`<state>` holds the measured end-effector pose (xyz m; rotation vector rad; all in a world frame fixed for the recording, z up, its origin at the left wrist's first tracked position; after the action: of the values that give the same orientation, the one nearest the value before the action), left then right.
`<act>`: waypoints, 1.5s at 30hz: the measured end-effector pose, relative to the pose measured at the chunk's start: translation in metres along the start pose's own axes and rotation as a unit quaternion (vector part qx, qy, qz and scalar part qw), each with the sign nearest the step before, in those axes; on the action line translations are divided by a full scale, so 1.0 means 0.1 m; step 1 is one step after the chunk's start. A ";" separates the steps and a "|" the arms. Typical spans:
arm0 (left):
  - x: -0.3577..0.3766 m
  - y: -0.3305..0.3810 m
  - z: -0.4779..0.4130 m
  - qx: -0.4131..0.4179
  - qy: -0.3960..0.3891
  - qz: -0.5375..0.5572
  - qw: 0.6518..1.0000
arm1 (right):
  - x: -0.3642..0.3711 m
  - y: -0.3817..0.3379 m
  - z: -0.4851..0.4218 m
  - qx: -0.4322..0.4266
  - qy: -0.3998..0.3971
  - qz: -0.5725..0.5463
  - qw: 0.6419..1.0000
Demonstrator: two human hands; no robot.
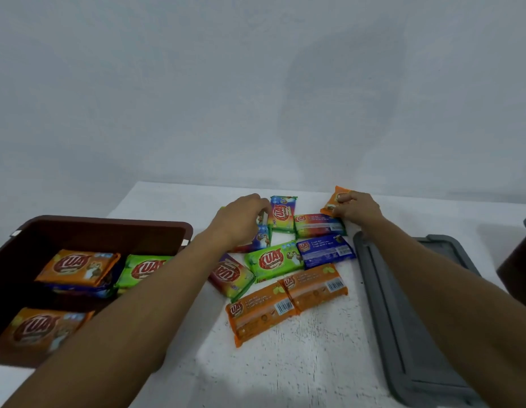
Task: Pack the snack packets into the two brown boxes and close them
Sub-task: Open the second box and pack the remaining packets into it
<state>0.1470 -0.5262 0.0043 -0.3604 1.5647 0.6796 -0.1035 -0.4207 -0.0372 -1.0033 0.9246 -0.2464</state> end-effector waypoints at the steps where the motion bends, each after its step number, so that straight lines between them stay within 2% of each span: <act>1: -0.01 0.00 -0.01 -0.001 -0.002 0.018 1.000 | -0.02 0.00 -0.01 0.009 0.001 -0.034 0.999; 4: -0.07 -0.06 -0.02 -0.004 0.007 0.063 0.998 | -0.06 0.06 -0.02 0.034 0.048 -0.120 0.991; 8: -0.12 -0.15 -0.01 -0.027 0.033 0.095 0.995 | -0.09 0.04 0.10 0.001 0.137 -0.199 0.970; 11: -0.08 -0.16 -0.01 -0.032 0.019 0.069 0.997 | -0.04 0.01 0.18 0.034 0.052 -0.308 0.949; 15: 0.05 0.06 0.06 0.056 -0.058 -0.013 0.997 | 0.03 0.01 0.37 0.081 -0.057 -0.306 0.947; 17: 0.18 0.20 0.12 0.091 -0.100 -0.090 0.987 | 0.05 0.04 0.50 0.079 -0.078 -0.305 0.946; 19: 0.35 0.25 0.16 0.092 -0.148 -0.162 0.971 | 0.06 0.09 0.61 0.073 -0.089 -0.310 0.944; 21: 0.45 0.25 0.18 0.085 -0.180 -0.181 0.963 | 0.05 0.14 0.71 0.056 -0.094 -0.300 0.948; 29: 0.36 0.33 0.19 0.076 -0.176 -0.031 0.981 | -0.08 0.17 1.04 0.010 -0.083 -0.306 0.948; 35: 0.19 0.39 0.25 0.080 -0.194 0.050 0.976 | -0.24 0.18 1.19 0.003 -0.045 -0.302 0.952; 41: -0.34 0.28 0.29 0.031 -0.124 0.232 0.964 | -0.30 0.00 1.36 -0.004 0.002 -0.275 0.961; 45: -0.71 0.08 0.40 0.018 -0.094 0.314 0.945 | -0.19 -0.27 1.53 -0.027 -0.009 -0.322 0.946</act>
<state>0.1826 -0.5071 0.0756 0.2472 1.5022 1.1373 0.0077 -0.3307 0.0274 -1.3373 0.5616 -0.7610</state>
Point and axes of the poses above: each hand's wrist, its own z-axis away from the middle knuckle, its own x-axis out of the palm, y = z × x, the point moved 4 cm from there along -z, towards the middle knuckle, and after that the axes turned 4 degrees about -z, right-handed, at the moved point
